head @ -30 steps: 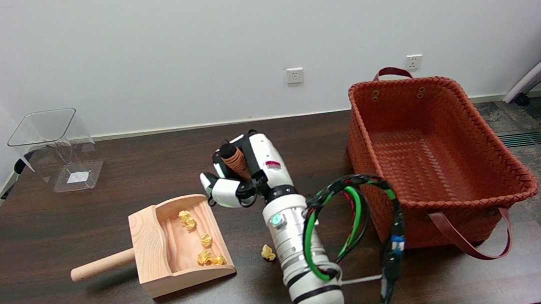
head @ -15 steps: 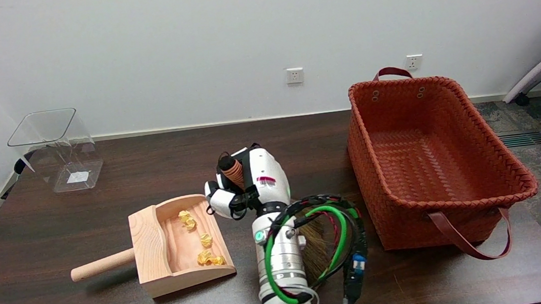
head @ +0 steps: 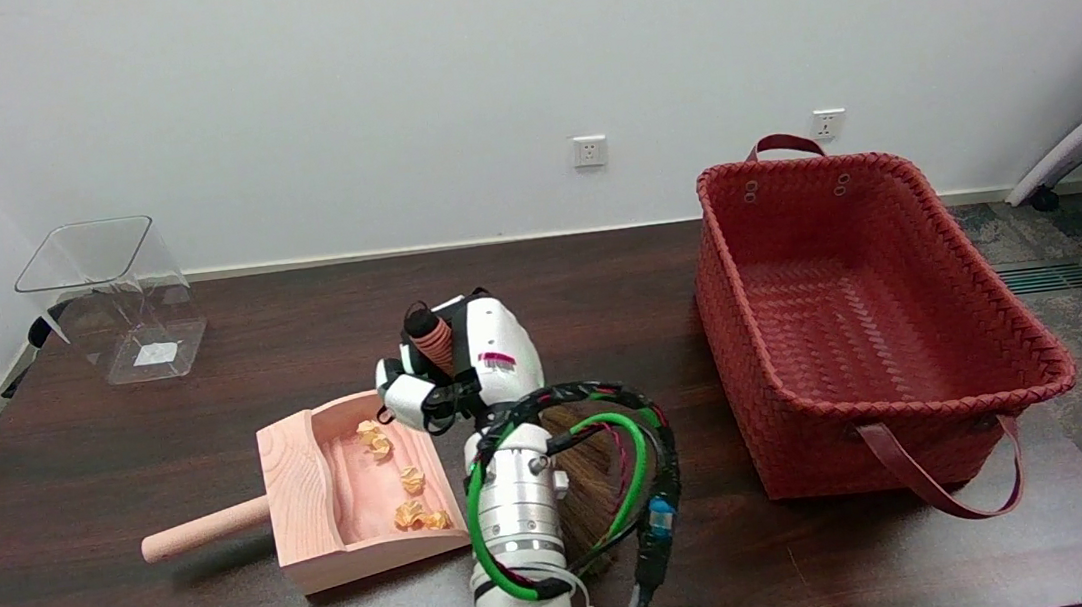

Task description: Sweep the paper balls into the dustpan.

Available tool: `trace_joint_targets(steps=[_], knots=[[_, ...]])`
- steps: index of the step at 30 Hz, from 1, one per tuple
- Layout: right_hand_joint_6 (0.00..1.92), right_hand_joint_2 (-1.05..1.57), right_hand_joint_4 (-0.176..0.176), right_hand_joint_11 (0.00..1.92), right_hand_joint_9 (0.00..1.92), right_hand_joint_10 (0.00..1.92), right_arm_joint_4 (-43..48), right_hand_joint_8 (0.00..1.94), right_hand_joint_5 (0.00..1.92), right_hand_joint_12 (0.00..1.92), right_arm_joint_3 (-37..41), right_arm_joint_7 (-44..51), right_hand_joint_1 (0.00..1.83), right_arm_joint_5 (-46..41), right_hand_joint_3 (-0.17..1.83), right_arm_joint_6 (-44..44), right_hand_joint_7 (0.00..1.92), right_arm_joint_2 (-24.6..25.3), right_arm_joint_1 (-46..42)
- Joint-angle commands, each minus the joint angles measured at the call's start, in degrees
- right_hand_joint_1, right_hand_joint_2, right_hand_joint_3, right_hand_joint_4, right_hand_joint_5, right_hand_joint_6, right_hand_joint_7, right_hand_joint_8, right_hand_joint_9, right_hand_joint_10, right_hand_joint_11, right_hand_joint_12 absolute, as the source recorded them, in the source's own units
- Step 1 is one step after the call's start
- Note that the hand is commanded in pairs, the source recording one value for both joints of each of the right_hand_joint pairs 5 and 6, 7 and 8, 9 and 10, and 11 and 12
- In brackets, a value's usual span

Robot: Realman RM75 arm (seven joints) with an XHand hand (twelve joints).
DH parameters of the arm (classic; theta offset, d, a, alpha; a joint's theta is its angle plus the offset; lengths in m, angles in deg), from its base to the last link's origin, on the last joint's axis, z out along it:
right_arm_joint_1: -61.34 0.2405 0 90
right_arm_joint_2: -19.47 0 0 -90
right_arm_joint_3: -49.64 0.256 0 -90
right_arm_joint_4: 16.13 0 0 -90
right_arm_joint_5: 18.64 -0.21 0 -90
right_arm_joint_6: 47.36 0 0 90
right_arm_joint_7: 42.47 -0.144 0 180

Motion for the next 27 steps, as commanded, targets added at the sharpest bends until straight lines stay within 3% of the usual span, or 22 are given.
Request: trace_joint_targets(steps=[1, 12, 27], knots=[[1.92, 1.10, 0.000, 1.92, 1.92, 1.92, 6.9, 1.92, 1.92, 1.92, -2.5, -8.8, 1.39, -6.1, 0.56, -0.4, 1.92, 3.1, 5.3], [1.92, 1.12, 0.000, 1.92, 1.92, 1.92, 6.6, 1.92, 1.92, 1.92, -2.4, -16.7, 1.38, -10.5, 0.54, 7.9, 1.92, 3.1, 7.8], [1.92, 1.07, 0.000, 1.92, 1.92, 1.92, 7.7, 1.92, 1.92, 1.92, -1.9, -20.6, 1.38, -10.9, 0.56, 13.9, 1.92, 2.2, 12.8]])
